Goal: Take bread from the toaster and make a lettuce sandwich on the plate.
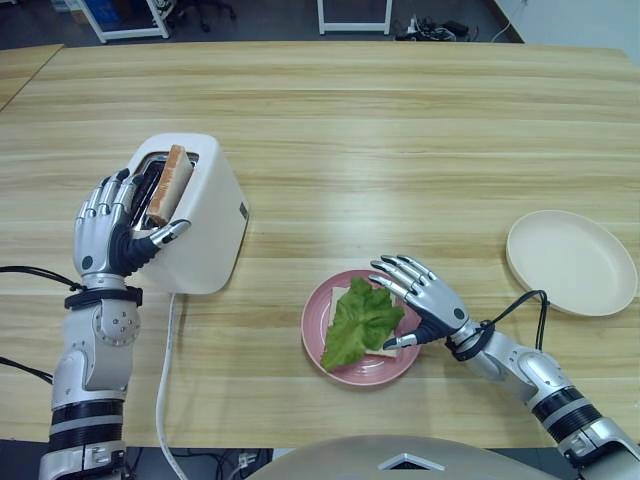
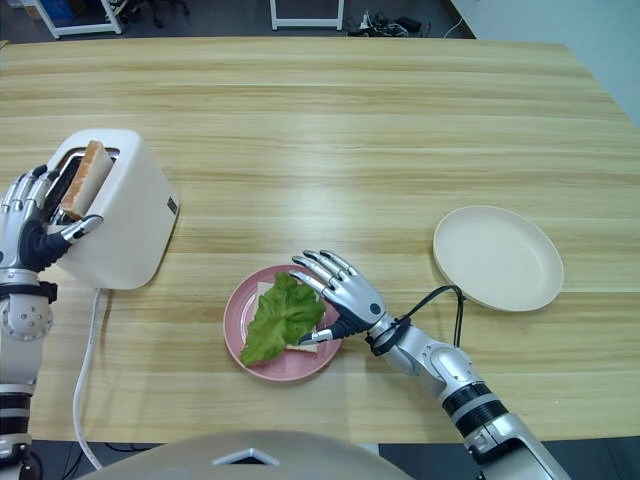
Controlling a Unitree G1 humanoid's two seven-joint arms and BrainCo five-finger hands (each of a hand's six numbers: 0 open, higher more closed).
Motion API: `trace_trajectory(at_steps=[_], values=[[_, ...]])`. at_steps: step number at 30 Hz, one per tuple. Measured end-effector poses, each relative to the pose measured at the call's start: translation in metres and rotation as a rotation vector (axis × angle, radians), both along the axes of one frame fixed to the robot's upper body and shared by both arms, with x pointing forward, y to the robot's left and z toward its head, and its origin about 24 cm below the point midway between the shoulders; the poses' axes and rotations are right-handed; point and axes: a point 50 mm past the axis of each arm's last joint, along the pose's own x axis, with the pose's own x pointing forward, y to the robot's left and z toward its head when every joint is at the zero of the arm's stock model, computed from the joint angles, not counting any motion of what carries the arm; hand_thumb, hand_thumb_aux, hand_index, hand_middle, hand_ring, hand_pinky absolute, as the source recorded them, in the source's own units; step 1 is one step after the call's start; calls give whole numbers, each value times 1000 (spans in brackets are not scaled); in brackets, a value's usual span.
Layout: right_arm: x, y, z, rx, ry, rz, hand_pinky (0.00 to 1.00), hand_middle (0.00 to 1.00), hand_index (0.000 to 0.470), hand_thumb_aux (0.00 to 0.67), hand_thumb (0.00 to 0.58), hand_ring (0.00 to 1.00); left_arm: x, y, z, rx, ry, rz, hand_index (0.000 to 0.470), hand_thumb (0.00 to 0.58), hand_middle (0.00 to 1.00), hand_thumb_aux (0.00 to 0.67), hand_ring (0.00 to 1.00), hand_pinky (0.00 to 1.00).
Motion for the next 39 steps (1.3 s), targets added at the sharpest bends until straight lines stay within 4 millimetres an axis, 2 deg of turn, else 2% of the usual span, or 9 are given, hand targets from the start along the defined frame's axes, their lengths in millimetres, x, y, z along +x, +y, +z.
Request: trace_trajectory(at_steps=[2,11,12,13,14,24,29,34,39], values=[[0,0,0,0,0,-1,16,16,0,0,0,16,2,2,9,34,4,-4,470,580,0,670,0,0],[-3,1,-2,11,8,-2,12,12,0,0,0,12,11,-5,20,87,18,-82,470,580,8,670,8,8],[-4,1,-2,13,9,-2,12,12,0,0,0,12,11,-5,19,87,19,-86,470,580,137,670,137,137],[-4,1,-3,16,10,-3,16,16,0,0,0,16,12,-5,18,81,17,-94,470,580,961,670,961,961],[-4,1,-3,19,9,-3,12,12,0,0,0,12,12,-6,18,77,1,-99,470,580,1000,670,1000,1000],[-3,1,-6,39,3,-24,16,16,0,0,0,16,17,-11,41,-6,-543,-5,470,580,1000,670,1000,1000],[-1,0,-6,44,-17,-46,16,16,0,0,0,16,6,-44,65,-166,-833,-179,470,580,1000,670,1000,1000],[6,0,4,150,-116,-127,0,0,0,0,0,0,-3,-113,37,-545,-551,-612,470,580,1000,670,1000,1000],[11,-2,36,375,-282,-167,0,0,0,0,0,0,-22,-159,-24,-855,-46,-830,470,580,1000,670,1000,1000]])
